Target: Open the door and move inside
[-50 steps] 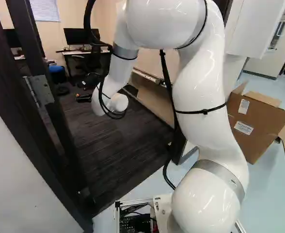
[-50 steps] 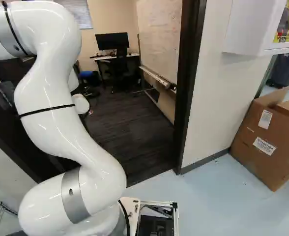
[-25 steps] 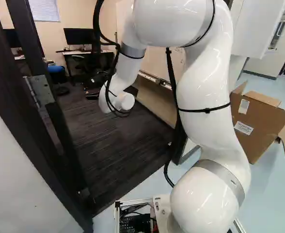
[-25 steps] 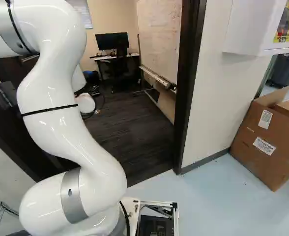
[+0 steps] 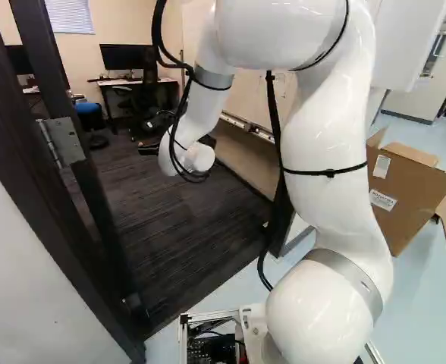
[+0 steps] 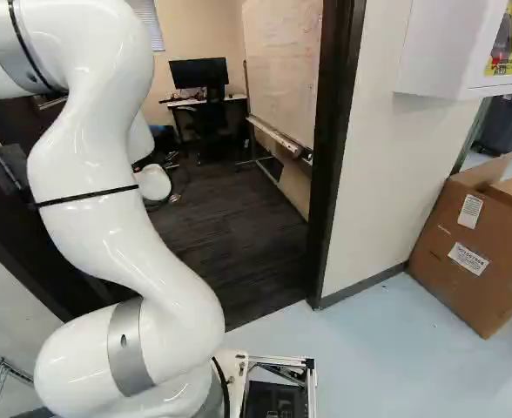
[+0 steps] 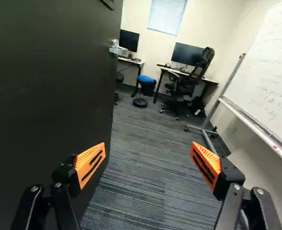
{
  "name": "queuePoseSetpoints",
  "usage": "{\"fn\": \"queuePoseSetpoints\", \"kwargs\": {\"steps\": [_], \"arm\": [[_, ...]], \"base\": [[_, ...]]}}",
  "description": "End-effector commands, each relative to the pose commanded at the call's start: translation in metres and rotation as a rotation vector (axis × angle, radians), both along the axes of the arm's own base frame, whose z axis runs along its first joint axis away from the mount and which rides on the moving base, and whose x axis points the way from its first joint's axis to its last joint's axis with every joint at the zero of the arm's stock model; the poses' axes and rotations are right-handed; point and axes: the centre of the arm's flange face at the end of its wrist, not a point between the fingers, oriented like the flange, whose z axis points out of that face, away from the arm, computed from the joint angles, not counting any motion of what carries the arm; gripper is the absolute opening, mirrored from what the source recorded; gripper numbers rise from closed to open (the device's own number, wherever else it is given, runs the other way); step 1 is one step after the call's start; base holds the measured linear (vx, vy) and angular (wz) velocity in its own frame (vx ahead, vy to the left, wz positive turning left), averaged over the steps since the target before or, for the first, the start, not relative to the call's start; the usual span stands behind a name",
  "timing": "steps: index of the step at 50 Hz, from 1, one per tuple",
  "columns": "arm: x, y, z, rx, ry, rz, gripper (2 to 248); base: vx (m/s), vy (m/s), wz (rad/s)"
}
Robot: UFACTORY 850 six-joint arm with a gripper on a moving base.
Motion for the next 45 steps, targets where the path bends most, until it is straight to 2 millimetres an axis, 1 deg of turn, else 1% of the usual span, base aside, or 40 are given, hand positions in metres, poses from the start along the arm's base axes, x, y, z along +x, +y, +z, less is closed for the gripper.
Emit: {"fn": "queuePoseSetpoints", "kwargs": {"steps": [10, 21, 34, 45], "arm": [[-0.006, -0.018, 0.004, 0.004, 0.013, -0.032, 247], [-0.016, -0.044, 0.008, 0.01, 0.031, -0.078, 247], [-0.033, -0.082, 0.013, 0.021, 0.059, -0.149, 247], [-0.055, -0.118, 0.016, 0.034, 0.087, -0.22, 247]], "base": [[0.0, 0.0, 0.0], [0.0, 0.0, 0.0], [0.0, 0.0, 0.0], [0.0, 0.0, 0.0]]}}
